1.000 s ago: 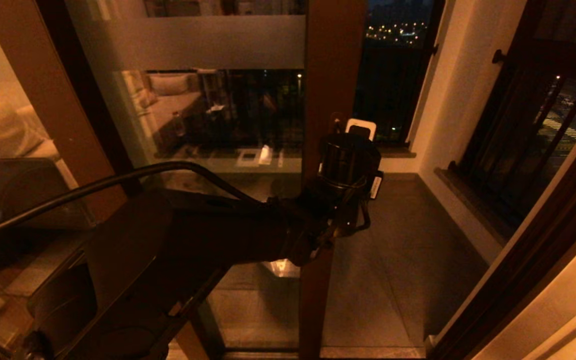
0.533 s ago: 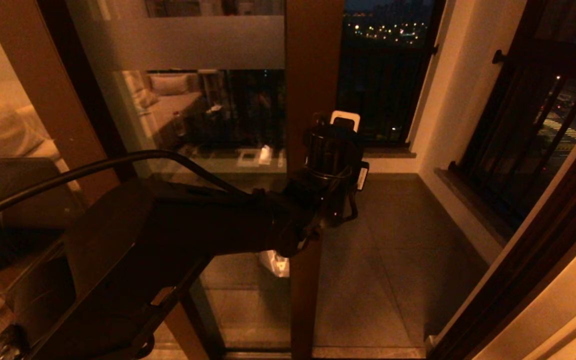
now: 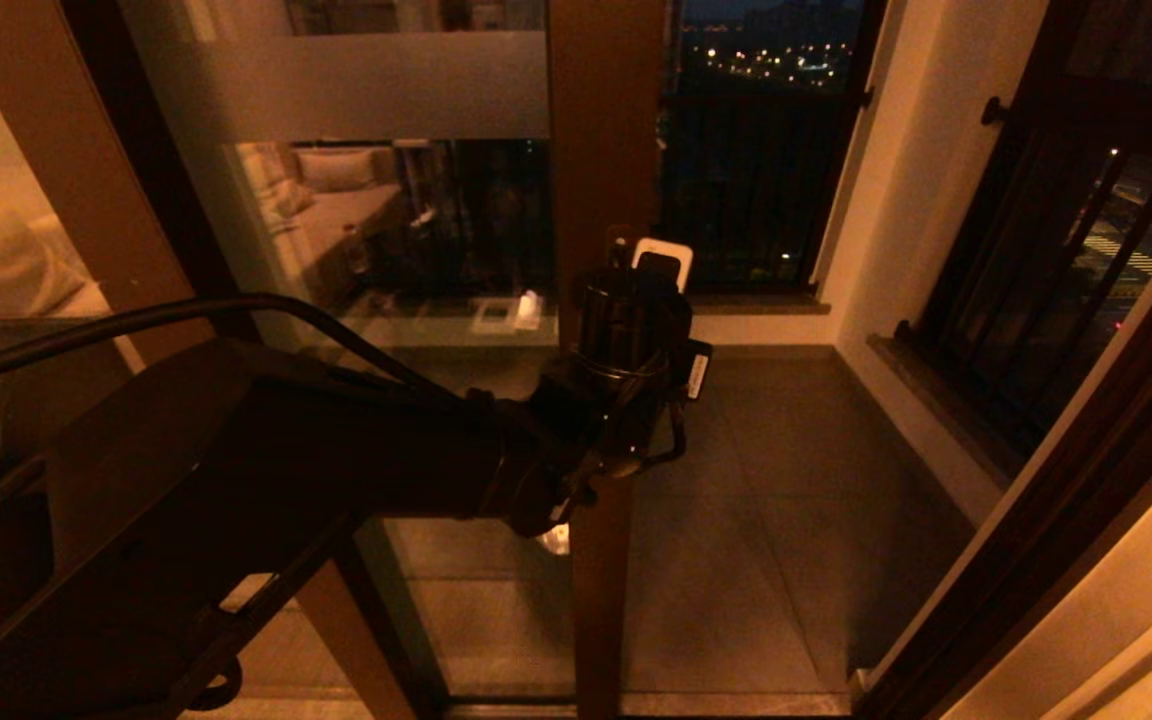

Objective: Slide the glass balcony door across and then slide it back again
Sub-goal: Open the slid door

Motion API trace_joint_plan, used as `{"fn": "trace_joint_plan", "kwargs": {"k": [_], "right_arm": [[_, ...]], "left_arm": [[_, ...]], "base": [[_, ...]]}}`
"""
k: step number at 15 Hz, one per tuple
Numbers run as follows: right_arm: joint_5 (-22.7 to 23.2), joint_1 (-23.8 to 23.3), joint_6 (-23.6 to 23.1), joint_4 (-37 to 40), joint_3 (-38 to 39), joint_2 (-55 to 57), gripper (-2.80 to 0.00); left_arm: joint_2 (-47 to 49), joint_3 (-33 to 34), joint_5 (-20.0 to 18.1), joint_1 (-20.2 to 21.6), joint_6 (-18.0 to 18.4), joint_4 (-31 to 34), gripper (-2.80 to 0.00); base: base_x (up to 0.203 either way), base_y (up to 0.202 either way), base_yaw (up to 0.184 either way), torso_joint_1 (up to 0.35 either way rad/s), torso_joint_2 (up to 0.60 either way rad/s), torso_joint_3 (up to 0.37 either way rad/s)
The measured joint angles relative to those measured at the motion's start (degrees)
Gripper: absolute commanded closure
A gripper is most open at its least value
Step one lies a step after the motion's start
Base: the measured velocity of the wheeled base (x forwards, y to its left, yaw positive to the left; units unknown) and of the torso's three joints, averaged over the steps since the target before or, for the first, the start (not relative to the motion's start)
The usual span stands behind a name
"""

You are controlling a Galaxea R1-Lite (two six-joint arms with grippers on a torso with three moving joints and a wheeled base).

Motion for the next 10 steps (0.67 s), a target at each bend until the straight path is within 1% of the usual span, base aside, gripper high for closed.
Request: {"fn": "trace_joint_plan", "kwargs": {"k": [6,10], "right_arm": [[0.0,0.0,0.0,0.0,0.0,0.0,0.0],[0.0,0.0,0.0,0.0,0.0,0.0,0.0]], "left_arm": [[-0.9,1.3,1.6,1.6,-0.1,0.4,0.0],[-2.0,2.6,1.6,2.5,-0.1,0.1,0.0]], "base": [[0.0,0.0,0.0,0.0,0.0,0.0],[0.0,0.0,0.0,0.0,0.0,0.0]]}}
